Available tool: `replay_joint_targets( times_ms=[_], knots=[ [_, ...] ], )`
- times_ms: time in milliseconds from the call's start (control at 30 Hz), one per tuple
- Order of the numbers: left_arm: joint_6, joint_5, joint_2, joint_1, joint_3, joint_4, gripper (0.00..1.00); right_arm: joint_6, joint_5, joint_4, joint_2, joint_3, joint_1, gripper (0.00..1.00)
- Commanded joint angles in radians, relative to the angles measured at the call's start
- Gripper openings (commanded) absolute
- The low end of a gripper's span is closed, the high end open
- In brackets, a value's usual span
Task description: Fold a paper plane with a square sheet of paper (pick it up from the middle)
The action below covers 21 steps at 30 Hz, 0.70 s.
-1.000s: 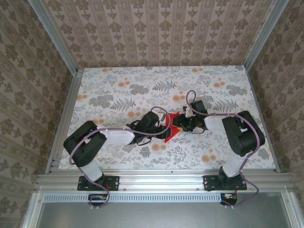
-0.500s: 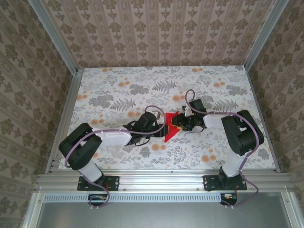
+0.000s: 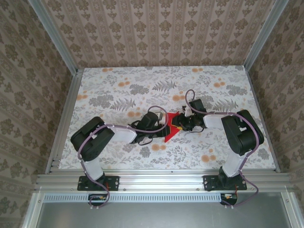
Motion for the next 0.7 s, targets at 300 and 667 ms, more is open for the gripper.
replay_joint_targets(
  times_ms=[300,667],
  knots=[
    [0.022,0.068,0.08,0.002,0.074,0.038,0.36,-0.02,0.087,-0.068,0.06,-0.027,0.007,0.38],
    [0.043,0.154,0.098,-0.003,0.082,0.09,0.28,-0.014,0.092,-0.073,0.065,-0.027,0.006,0.38]
  ],
)
